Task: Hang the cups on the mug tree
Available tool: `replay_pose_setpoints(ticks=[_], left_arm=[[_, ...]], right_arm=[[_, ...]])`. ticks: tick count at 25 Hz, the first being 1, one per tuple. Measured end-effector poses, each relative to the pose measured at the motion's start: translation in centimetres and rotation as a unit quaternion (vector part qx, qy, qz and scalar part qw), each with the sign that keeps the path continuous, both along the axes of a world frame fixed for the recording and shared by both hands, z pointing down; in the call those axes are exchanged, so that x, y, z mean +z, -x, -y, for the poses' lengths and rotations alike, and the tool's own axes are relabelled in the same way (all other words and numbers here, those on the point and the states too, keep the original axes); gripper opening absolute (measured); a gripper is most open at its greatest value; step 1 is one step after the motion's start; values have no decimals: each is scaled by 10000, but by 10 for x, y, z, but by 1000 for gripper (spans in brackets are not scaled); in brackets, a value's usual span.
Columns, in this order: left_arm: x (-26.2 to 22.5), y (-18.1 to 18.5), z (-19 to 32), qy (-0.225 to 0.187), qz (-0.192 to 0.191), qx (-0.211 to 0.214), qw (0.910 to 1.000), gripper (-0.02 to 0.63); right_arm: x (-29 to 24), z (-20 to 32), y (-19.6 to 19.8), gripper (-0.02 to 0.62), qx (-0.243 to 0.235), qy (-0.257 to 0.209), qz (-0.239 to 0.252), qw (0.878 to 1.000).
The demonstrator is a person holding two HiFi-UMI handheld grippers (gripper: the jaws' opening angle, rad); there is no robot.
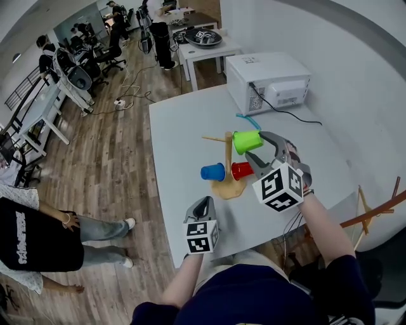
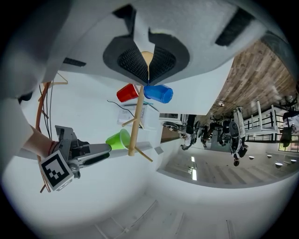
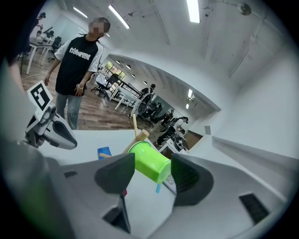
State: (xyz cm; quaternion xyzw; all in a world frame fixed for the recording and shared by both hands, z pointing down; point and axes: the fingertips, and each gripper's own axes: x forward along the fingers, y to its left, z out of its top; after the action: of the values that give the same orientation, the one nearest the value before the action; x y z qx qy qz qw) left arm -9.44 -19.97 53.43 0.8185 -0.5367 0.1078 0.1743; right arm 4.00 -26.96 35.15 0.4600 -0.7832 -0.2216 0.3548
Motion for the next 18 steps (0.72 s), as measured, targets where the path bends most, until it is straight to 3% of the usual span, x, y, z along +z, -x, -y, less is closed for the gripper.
replay_pose_setpoints(ticks=[7,11,18], left_arm=[[-8,-8,-14,-26,14,-178,9998,20],[-17,-15,-27,-80,-6,-291,9995,20],[-26,-24,-52,-122,9,-456,9989,20]], right_arm=[[3,-25,-5,237,-49,133,662,9977],[5,-42,-11,129,8,120,1031,9946],[15,-73,-19,50,36,271,1629,9863]])
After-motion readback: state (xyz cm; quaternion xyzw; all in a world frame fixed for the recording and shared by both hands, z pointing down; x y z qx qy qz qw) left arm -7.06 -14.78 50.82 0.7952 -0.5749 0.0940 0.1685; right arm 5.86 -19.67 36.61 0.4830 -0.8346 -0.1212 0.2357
